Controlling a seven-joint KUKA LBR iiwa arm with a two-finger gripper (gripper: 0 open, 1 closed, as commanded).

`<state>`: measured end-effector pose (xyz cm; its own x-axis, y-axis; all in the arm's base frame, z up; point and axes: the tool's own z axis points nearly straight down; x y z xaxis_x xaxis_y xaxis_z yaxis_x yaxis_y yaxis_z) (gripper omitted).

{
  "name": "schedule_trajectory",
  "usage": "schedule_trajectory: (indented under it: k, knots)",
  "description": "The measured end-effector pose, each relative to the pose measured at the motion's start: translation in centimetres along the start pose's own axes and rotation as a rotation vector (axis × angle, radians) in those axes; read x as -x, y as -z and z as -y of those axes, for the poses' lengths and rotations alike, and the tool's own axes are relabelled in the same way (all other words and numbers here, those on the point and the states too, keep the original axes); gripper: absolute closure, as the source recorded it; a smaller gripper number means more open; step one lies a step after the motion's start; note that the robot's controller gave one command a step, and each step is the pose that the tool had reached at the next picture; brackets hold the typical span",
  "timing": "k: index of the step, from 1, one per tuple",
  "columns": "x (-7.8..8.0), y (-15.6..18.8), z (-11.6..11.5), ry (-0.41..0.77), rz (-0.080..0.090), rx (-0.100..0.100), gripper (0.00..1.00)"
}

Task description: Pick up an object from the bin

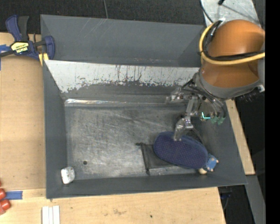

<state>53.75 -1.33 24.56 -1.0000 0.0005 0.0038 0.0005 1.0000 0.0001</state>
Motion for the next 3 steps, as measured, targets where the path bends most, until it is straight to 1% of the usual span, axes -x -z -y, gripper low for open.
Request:
schedule_trajectory:
  k: [1,2,3]
  knots:
    - [-3.1,-9.3,-0.3,0.212,-0.001,0.000,0.00]
    - [-1.5,-17.4,0.8,0.165,0.012,0.000,0.00]
    - [-1.2,-16.8,0.7,0.166,0.023,0.000,1.00]
